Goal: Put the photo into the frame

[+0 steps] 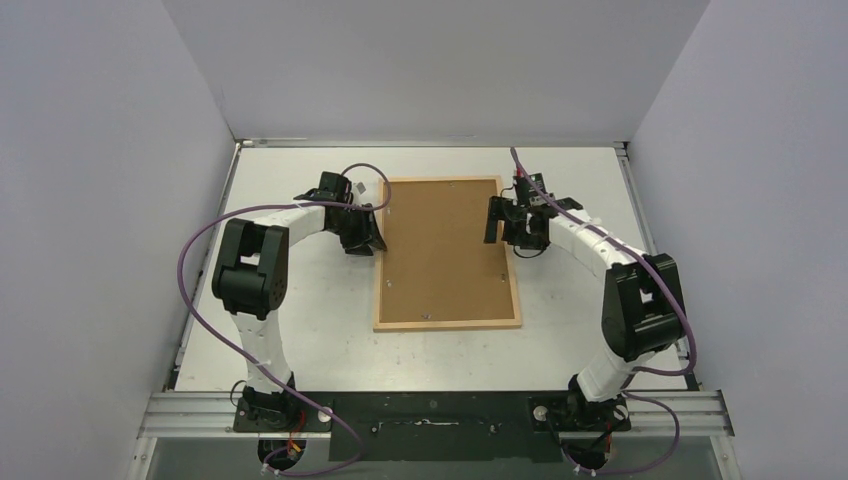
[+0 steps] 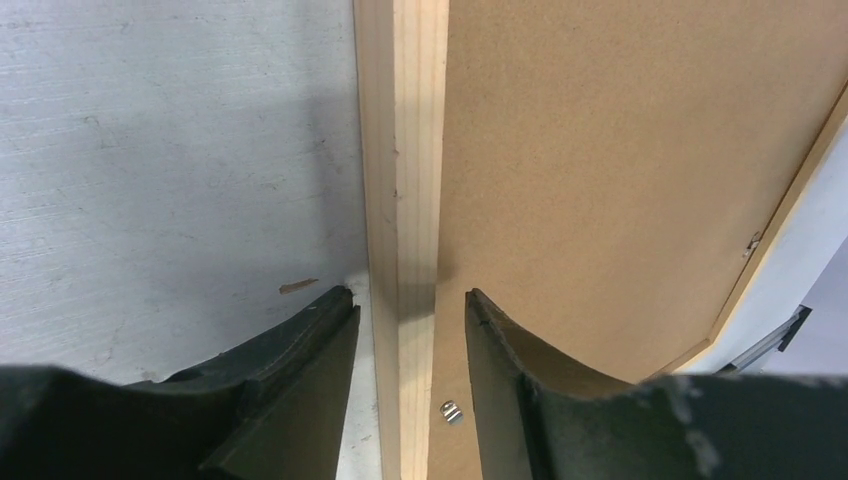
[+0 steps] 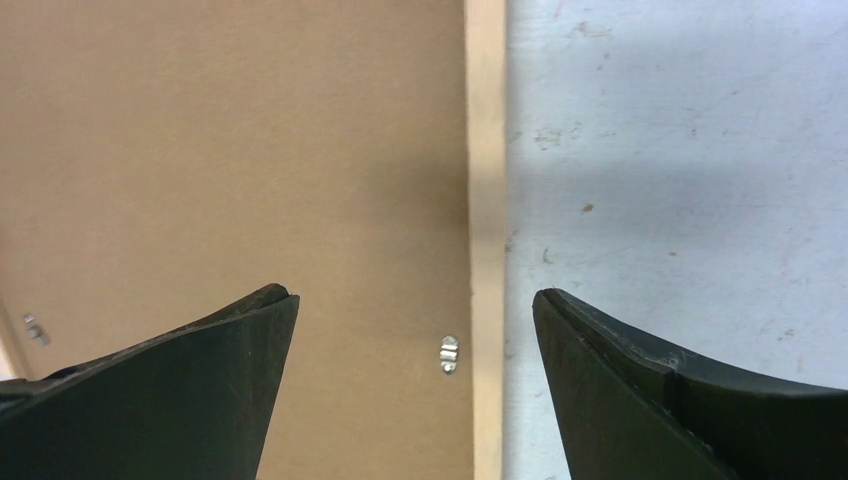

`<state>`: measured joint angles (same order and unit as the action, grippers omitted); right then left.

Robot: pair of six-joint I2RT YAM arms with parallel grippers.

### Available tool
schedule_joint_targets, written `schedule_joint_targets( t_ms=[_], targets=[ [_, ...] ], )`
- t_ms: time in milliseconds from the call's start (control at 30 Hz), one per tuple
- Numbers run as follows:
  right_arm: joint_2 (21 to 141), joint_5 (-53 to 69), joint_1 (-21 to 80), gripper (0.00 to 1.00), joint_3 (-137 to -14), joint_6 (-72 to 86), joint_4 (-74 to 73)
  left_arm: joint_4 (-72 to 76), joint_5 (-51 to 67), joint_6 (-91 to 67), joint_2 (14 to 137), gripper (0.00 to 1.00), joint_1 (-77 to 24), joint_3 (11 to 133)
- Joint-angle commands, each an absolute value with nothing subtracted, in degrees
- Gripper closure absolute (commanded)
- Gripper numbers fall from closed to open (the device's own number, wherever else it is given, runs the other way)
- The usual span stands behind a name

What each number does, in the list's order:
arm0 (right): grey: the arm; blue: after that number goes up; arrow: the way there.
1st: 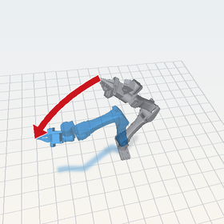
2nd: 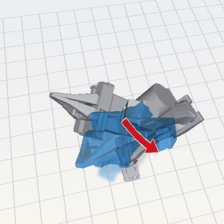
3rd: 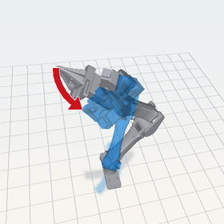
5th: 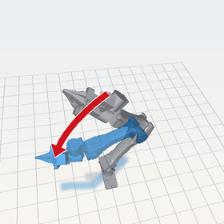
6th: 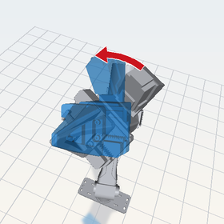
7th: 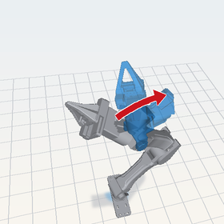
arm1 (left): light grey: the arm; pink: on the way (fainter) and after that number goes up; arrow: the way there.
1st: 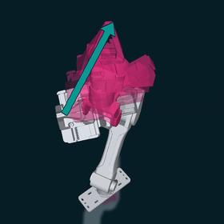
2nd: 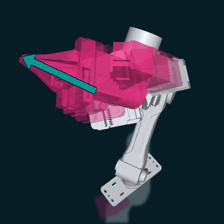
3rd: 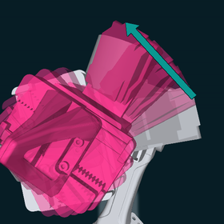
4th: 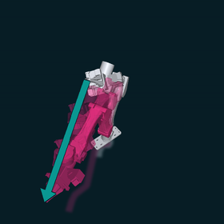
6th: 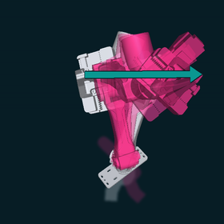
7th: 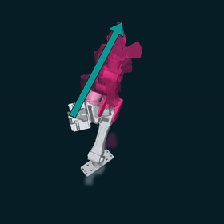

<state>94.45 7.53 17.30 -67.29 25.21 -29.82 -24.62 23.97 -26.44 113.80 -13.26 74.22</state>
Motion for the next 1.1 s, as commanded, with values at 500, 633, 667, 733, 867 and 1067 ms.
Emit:
schedule_joint_targets(
  t_ms=[500, 633, 667, 733, 867, 1067],
  targets=[
    [98.83, 13.29, 17.30, 0.15, -62.78, 27.56, -20.83, -22.57, 22.08, -27.20, 113.44, 0.60, -13.55, 73.70],
    [97.29, 15.71, 17.31, 0.19, -62.05, 27.02, -20.77, -21.23, 21.97, -27.68, 113.40, 0.65, -13.62, 72.57],
    [97.10, 16.62, 17.38, 0.19, -62.13, 27.24, -20.78, -21.01, 21.91, -27.48, 113.24, 0.66, -13.68, 72.30],
    [96.95, 17.92, 17.77, 0.20, -61.87, 28.31, -20.35, -21.11, 21.56, -26.76, 112.80, 0.68, -13.62, 71.77],
    [96.84, 18.70, 20.30, 0.21, -61.20, 29.62, -19.56, -24.22, 19.63, -24.37, 111.36, 0.72, -13.65, 71.10],
    [95.05, 7.98, 22.76, 0.21, -61.45, 31.04, -24.60, -26.67, 16.76, -22.18, 107.41, 0.74, -13.55, 66.66]
  ],
)
